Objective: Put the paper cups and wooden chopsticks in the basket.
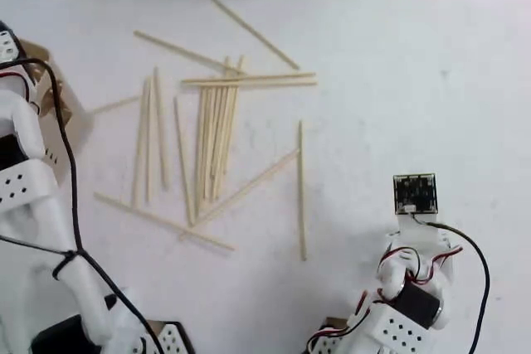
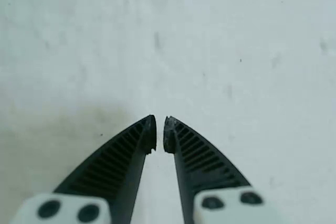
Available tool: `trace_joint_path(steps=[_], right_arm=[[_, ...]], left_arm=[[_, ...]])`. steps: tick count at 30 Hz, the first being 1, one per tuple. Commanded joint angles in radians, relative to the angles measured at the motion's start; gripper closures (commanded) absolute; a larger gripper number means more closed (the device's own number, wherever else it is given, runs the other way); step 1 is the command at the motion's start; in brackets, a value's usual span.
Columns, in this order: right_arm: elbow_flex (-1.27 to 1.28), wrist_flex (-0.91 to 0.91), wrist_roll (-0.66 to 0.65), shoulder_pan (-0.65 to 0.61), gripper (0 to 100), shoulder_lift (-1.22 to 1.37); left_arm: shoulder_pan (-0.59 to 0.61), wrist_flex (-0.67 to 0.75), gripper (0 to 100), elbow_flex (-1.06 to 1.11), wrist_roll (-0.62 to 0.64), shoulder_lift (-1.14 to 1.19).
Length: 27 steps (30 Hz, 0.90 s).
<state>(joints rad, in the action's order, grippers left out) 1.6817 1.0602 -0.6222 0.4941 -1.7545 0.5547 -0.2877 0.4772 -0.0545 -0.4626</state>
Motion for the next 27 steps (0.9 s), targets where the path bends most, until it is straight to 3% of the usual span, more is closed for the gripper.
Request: trace_joint_path(steps=[1, 9, 14, 21, 27], right_arm=[[0.011, -0.004, 0.002, 0.01, 95.4, -0.001], [0.011, -0.004, 0.002, 0.01, 95.4, -0.001], [0.011, -0.004, 0.002, 0.01, 95.4, -0.001], [0.011, -0.004, 0.002, 0.01, 95.4, -0.001], [0.011, -0.004, 0.002, 0.01, 95.4, -0.001]], left_arm=[[-0.002, -0.018, 84, -0.009, 0.005, -0.007], [-0.004, -0.028, 85, -0.021, 0.005, -0.021], [-0.054, -0.219, 85, -0.025, 0.003, -0.185], [-0.377, -0.606, 85, -0.015, -0.083, -0.427], [-0.576, -0.666, 85, -0.023, -0.003, -0.183]])
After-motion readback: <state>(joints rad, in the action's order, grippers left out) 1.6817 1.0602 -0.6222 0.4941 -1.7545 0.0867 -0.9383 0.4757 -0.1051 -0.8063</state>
